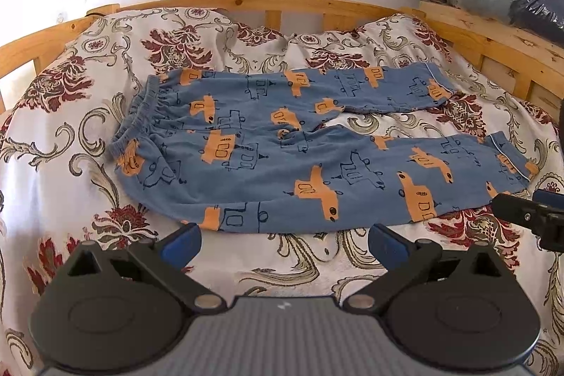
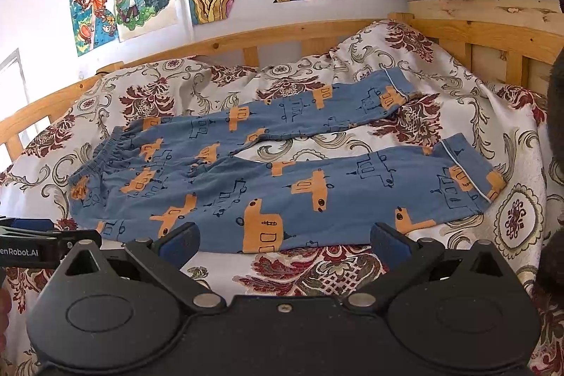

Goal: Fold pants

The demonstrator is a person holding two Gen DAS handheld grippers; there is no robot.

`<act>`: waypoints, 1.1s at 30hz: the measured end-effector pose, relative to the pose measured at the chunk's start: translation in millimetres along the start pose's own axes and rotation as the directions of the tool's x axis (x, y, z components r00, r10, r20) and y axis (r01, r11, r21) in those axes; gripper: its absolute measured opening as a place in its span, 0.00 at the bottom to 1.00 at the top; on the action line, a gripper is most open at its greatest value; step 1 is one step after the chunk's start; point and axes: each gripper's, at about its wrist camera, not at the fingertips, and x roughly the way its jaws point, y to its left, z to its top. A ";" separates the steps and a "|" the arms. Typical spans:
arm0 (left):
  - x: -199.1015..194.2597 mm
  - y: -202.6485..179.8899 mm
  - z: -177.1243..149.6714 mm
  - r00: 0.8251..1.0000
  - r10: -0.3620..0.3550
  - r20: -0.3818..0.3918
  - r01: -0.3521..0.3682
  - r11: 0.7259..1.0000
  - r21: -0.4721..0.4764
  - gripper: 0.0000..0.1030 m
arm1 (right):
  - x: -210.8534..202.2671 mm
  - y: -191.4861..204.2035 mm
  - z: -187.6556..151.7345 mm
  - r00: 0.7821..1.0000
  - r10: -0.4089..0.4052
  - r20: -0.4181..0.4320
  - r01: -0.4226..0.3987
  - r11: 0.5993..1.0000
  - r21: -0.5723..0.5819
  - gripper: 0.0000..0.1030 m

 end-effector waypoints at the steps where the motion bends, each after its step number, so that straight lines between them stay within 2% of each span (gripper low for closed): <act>1: -0.3 0.2 -0.2 1.000 0.001 -0.001 -0.001 1.000 -0.002 1.00 | 0.1 0.0 0.0 1.000 0.000 -0.001 0.000 1.000 0.001 0.99; 10: 2.9 3.5 0.8 1.000 0.007 -0.020 -0.007 1.000 -0.020 1.00 | 0.8 0.0 0.8 1.000 -0.001 -0.024 0.001 1.000 0.000 0.99; 16: 10.2 6.9 3.3 0.995 0.069 -0.071 -0.072 0.997 -0.038 1.00 | 11.8 4.4 9.0 0.990 -0.070 -0.124 0.065 0.997 -0.045 0.99; 20: 14.1 12.3 8.6 0.993 0.064 -0.095 -0.069 0.996 -0.050 1.00 | 18.4 3.6 16.7 0.982 -0.079 -0.172 0.074 0.997 -0.038 1.00; 33: 22.7 10.2 54.4 0.988 0.088 -0.124 -0.087 0.996 0.015 1.00 | 28.3 -2.3 52.5 0.982 -0.049 -0.181 0.041 0.998 -0.050 0.99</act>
